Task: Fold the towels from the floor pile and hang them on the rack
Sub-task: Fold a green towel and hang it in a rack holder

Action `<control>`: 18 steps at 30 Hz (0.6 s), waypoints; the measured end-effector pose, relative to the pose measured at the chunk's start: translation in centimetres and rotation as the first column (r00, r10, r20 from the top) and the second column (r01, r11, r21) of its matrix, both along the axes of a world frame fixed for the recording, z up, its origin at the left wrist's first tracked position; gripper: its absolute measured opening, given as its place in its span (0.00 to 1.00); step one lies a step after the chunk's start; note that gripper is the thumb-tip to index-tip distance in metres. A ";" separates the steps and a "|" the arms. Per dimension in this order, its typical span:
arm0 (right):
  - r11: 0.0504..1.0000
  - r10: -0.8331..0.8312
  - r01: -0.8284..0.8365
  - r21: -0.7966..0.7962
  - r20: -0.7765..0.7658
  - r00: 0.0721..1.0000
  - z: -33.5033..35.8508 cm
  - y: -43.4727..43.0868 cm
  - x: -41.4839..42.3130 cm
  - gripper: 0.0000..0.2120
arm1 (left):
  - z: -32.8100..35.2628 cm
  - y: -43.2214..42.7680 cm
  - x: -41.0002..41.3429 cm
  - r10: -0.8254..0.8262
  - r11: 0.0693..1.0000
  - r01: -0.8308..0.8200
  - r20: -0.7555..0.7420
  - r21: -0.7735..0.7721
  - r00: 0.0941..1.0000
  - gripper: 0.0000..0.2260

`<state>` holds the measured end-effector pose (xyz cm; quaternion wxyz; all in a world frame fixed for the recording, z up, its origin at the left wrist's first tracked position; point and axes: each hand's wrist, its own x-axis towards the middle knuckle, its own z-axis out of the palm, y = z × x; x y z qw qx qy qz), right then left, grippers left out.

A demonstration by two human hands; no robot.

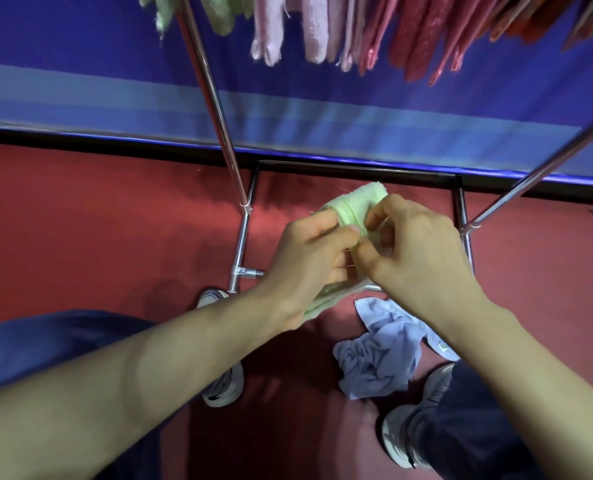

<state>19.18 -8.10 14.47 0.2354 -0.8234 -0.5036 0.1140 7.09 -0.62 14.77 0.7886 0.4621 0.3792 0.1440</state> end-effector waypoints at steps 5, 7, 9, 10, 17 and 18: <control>0.996 -0.037 0.025 0.087 0.139 0.990 0.0 -0.1 0.2 0.07 | -0.8 -0.6 0.4 -0.016 0.996 0.023 -0.087 0.081 0.996 0.10; 0.989 -0.035 0.013 0.149 0.142 0.989 -0.2 -0.1 0.3 0.07 | -0.9 -0.8 0.5 -0.049 0.993 0.059 -0.100 0.098 0.994 0.09; 0.976 0.000 -0.029 0.214 0.133 0.991 -0.4 -0.2 0.1 0.08 | -0.5 -0.9 0.6 -0.067 0.994 0.075 -0.103 0.084 0.992 0.15; 0.967 0.023 -0.056 0.249 0.131 0.991 -0.5 -0.2 0.1 0.07 | -0.5 -0.8 0.6 -0.070 0.994 0.079 -0.107 0.077 0.992 0.16; 0.920 0.099 -0.161 0.358 0.185 0.978 -0.9 -0.4 0.1 0.01 | -0.5 -0.5 0.8 -0.093 0.992 0.103 -0.128 0.076 0.987 0.13; 0.918 0.097 -0.164 0.361 0.197 0.976 -0.9 -0.4 0.0 0.01 | -0.4 -0.5 0.8 -0.094 0.992 0.105 -0.129 0.076 0.987 0.13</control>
